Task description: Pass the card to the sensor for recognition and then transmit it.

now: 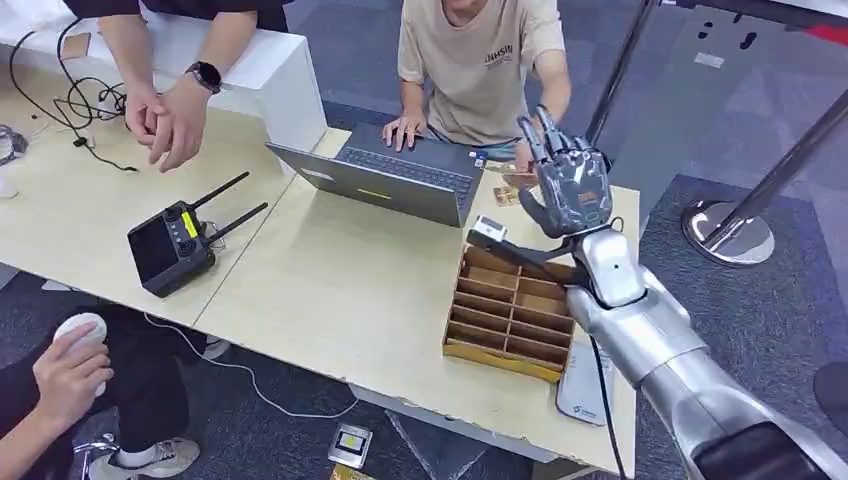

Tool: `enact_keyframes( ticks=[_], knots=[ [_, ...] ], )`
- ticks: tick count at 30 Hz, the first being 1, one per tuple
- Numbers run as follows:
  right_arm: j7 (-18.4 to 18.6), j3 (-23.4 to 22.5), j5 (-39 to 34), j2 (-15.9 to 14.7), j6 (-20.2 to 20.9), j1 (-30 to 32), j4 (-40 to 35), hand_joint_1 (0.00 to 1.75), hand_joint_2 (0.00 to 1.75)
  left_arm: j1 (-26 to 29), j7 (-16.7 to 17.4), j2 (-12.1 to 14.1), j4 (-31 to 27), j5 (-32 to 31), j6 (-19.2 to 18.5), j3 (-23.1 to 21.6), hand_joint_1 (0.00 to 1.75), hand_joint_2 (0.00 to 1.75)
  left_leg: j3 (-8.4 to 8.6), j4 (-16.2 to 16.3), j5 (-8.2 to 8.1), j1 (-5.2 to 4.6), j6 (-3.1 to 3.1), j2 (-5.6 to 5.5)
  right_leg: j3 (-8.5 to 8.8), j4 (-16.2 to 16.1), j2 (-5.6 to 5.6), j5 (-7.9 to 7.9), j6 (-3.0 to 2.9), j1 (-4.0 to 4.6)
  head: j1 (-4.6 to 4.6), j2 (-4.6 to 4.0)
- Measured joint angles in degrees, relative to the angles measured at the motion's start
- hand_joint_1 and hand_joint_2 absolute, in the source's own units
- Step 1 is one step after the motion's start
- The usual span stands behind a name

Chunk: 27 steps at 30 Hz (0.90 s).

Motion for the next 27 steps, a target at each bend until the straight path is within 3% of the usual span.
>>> enact_keyframes(
  ticks=[11, 12, 23, 27],
  knots=[
    [0.37, -1.7, -8.39, -1.29, -1.34, 0.67, -4.98, 0.0, 1.75, 0.11, 0.04, 0.02, 0.02, 0.41, 0.15, 0.0, 0.0, 0.0, 0.0, 0.01, 0.0, 0.0, 0.0, 0.02, -0.02, 0.0, 0.0, 0.0, 0.0, 0.0, 0.0, 0.0],
    [0.59, -2.01, -9.24, -1.51, -1.27, 0.99, -6.11, 0.0, 0.0, 0.13, 0.07, 0.02, 0.02, 0.52, 0.15, 0.0, 0.0, 0.0, 0.01, 0.01, 0.0, 0.0, 0.0, 0.02, -0.02, 0.0, 0.01, 0.0, 0.0, 0.0, -0.02, 0.0],
    [1.68, -7.08, -20.95, -4.04, 1.05, 11.14, -22.59, 0.0, 0.0, 0.22, 0.85, 0.04, 0.04, 1.79, 0.72, 0.0, 0.0, 0.0, 0.0, 0.01, -0.01, 0.0, 0.0, 0.0, -0.03, -0.01, 0.01, 0.0, 0.0, 0.0, -0.02, 0.0],
    [1.66, -8.33, -21.66, -4.72, 2.16, 15.19, -28.57, 0.0, 0.0, 0.24, 1.03, 0.11, 0.07, 2.27, 0.83, 0.02, 0.0, 0.0, -0.01, 0.0, -0.01, 0.0, 0.0, 0.0, -0.05, 0.0, 0.02, -0.01, -0.01, 0.01, 0.0, 0.0]
  ],
)
